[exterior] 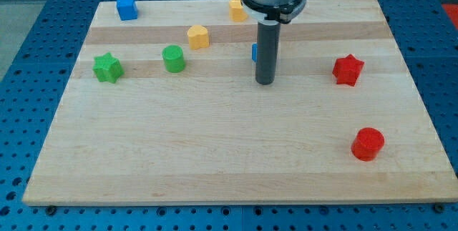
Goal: Push the blue triangle diagonally to the red star
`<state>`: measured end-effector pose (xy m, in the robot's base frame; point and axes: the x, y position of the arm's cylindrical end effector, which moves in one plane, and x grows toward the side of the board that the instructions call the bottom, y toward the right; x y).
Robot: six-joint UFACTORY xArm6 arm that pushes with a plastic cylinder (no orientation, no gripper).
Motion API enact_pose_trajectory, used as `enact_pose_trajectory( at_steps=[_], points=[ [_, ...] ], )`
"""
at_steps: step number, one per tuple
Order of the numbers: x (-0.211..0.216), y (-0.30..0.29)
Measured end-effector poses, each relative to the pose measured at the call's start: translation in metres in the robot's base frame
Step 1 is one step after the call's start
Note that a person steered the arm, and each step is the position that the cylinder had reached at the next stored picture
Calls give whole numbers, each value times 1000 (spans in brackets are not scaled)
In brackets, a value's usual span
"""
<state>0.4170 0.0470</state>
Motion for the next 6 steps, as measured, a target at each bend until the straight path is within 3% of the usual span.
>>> enact_pose_trajectory(
  at_steps=[4, 6],
  points=[
    [-56, -18],
    [-66, 4]
  ],
)
